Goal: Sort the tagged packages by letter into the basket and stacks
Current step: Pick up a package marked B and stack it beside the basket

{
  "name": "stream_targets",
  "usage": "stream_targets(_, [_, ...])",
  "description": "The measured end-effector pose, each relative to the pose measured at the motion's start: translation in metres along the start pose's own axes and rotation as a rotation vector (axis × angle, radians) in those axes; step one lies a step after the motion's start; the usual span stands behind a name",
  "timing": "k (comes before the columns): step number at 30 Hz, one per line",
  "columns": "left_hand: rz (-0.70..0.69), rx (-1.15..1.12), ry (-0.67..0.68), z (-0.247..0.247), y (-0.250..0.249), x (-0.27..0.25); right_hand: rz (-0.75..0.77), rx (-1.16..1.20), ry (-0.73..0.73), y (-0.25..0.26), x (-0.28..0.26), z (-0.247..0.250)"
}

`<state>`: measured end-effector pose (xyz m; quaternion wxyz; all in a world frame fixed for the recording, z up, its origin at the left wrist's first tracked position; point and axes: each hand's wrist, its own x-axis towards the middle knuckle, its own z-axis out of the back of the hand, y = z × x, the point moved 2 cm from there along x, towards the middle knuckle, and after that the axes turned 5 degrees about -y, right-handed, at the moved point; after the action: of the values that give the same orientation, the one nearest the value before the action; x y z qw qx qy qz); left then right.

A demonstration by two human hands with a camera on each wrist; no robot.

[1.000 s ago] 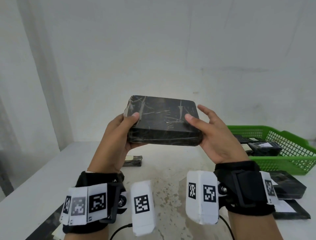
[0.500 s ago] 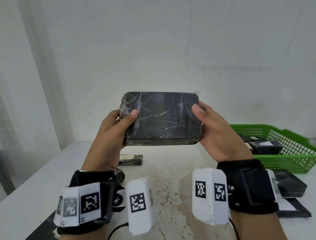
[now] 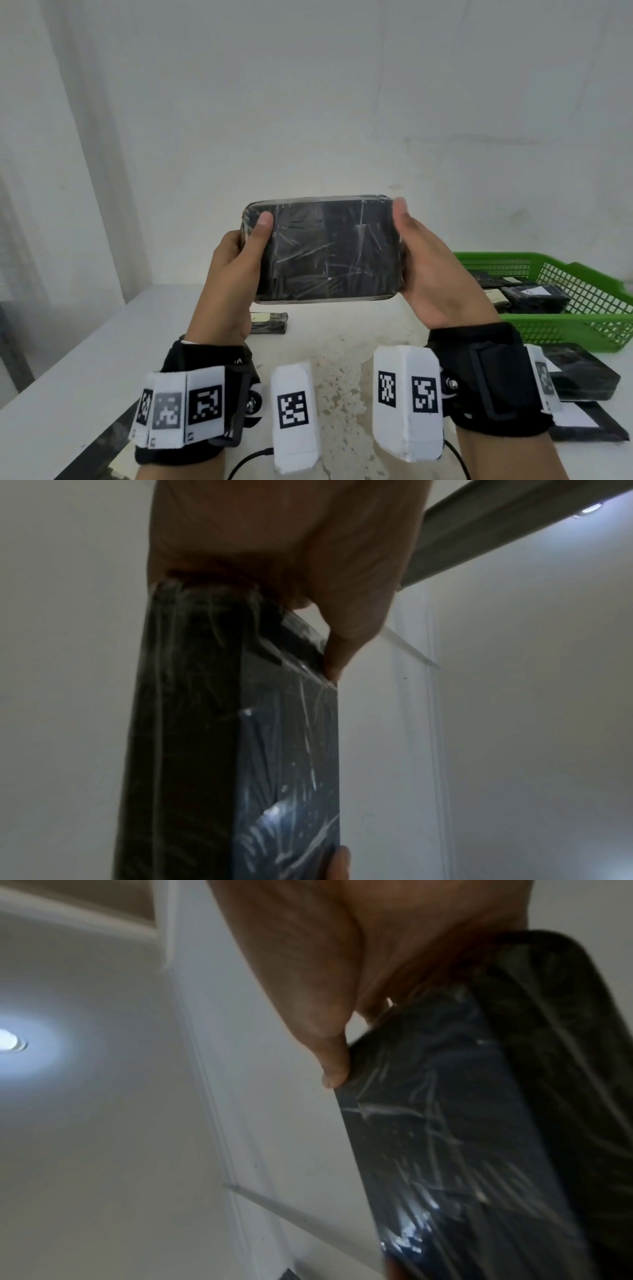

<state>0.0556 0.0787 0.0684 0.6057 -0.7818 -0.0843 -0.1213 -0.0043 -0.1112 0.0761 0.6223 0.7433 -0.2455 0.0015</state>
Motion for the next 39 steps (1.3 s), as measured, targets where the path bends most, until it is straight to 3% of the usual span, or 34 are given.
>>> stream_targets(5, [-0.014, -0.007, 0.123, -0.008, -0.007, -0.009, 0.049, -0.022, -0.142, 0.0, 0.0, 0.0])
stream_targets(9, [-0.044, -0.04, -0.001, -0.008, -0.006, -0.007, 0.06, -0.004, -0.147, 0.001, -0.001, -0.002])
stream_targets(13, [-0.108, -0.034, -0.037, -0.006, -0.005, -0.005, 0.046, -0.05, -0.123, 0.002, -0.002, -0.009])
stream_targets(18, [-0.13, 0.052, 0.017, -0.008, -0.004, -0.007, 0.093, -0.067, -0.313, -0.004, -0.004, -0.012])
stream_targets(25, [-0.185, 0.039, 0.015, -0.008, 0.003, -0.006, 0.025, -0.118, -0.247, -0.004, -0.004, -0.011])
stream_targets(30, [-0.151, 0.124, 0.176, -0.005, -0.001, -0.007, 0.123, -0.11, -0.357, 0.0, -0.008, -0.007])
stream_targets(39, [-0.192, 0.164, 0.154, -0.004, 0.004, -0.005, 0.086, -0.154, -0.266, -0.003, -0.006, -0.005])
